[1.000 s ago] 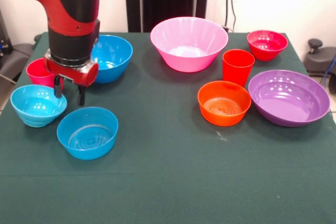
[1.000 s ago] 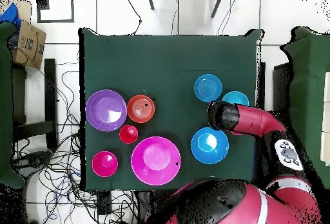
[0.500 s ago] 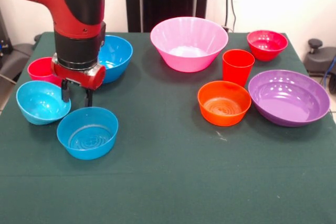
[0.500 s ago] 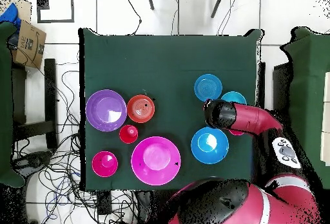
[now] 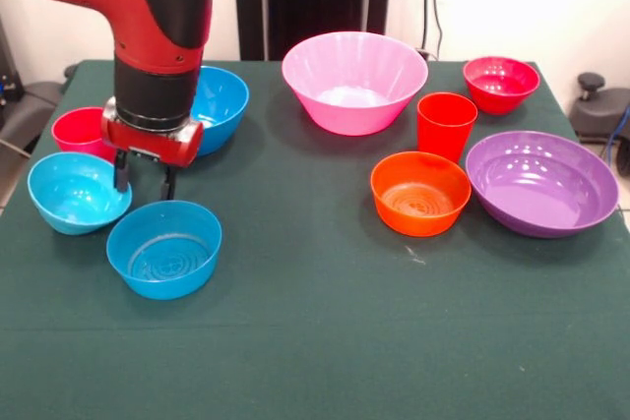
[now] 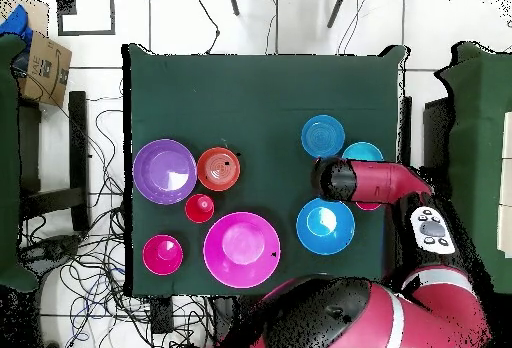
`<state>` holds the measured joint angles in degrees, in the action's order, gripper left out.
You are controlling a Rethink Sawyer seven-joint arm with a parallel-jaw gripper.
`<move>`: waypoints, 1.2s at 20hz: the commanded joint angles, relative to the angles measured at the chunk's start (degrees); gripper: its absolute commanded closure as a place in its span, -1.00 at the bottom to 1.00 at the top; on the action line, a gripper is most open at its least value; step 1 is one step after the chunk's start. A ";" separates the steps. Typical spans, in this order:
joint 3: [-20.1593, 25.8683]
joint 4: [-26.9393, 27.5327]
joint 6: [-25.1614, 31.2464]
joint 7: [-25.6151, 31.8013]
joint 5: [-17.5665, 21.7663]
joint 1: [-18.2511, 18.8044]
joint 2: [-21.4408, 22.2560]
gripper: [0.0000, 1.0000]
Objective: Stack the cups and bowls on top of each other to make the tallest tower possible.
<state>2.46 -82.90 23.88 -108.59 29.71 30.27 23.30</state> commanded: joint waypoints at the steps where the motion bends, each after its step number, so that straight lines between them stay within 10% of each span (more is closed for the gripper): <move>1: 4.65 4.87 6.57 17.62 9.70 -3.65 0.17 -1.00; 24: -5.10 8.26 5.89 7.31 22.73 -13.44 3.25 -1.00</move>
<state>-3.48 -77.28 27.32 -108.58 47.72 17.52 27.36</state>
